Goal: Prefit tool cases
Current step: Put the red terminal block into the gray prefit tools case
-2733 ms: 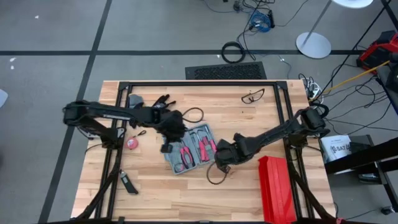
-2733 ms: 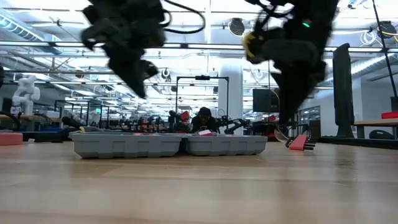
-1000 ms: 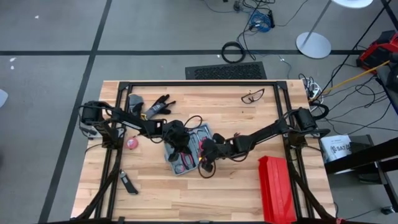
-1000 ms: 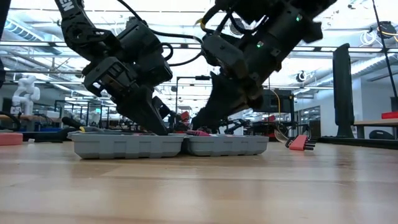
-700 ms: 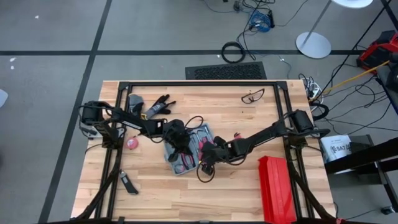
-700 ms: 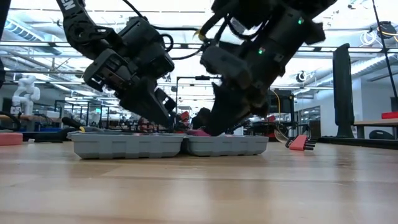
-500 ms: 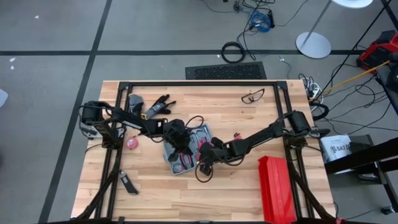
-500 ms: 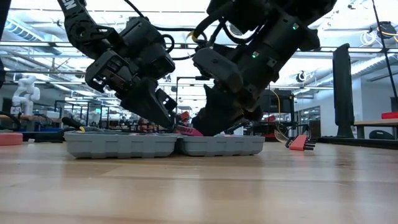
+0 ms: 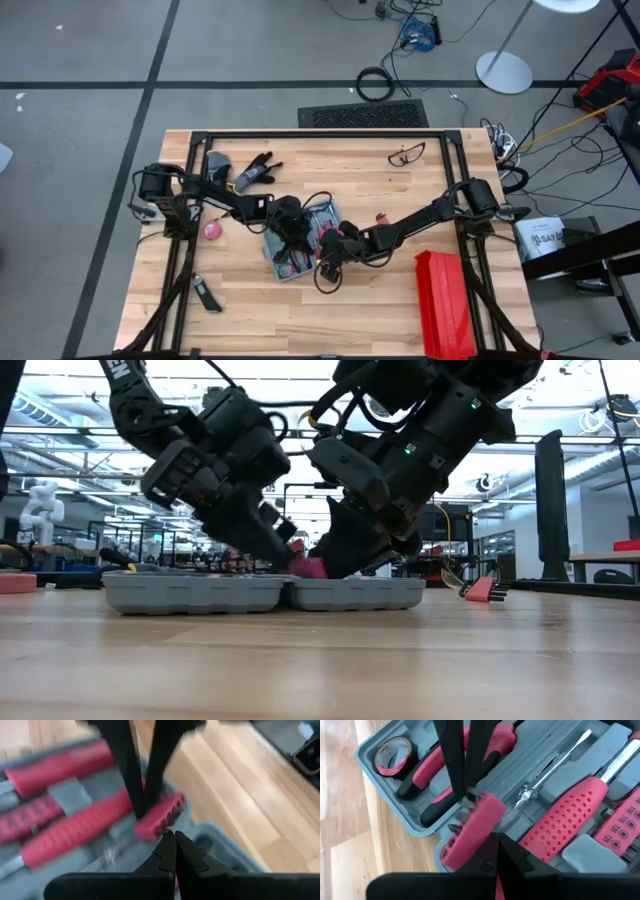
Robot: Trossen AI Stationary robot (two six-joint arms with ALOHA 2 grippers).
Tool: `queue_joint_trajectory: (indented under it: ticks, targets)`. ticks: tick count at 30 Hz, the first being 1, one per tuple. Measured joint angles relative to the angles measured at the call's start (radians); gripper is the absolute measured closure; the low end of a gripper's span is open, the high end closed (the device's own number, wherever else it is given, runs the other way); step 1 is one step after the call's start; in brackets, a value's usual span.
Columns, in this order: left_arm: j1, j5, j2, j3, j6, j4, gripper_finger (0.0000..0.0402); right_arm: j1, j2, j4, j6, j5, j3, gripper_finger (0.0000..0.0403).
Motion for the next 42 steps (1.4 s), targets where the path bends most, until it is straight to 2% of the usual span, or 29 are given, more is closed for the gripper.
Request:
queue_joint_trajectory:
  ticks: [7, 15, 20, 28, 42]
  targets:
    - [0.001, -0.007, 0.0, 0.052, 0.026, 0.003, 0.0401, 0.0, 0.002, 0.025, -0.016, 0.01, -0.001, 0.0403]
    - [0.004, -0.065, -0.001, 0.08, 0.03, 0.006, 0.0401, 0.03, -0.068, -0.059, -0.044, 0.206, -0.003, 0.0403]
    - [0.004, -0.073, -0.008, 0.08, 0.042, -0.027, 0.0402, 0.039, -0.117, -0.165, -0.011, 0.247, -0.003, 0.0403]
    - [0.031, -0.08, -0.017, 0.08, 0.09, -0.233, 0.0402, 0.044, -0.092, -0.181, 0.043, 0.18, -0.002, 0.0403]
    - [0.02, -0.086, -0.004, 0.079, 0.083, -0.189, 0.0402, 0.019, 0.012, 0.028, 0.008, 0.111, 0.002, 0.0403]
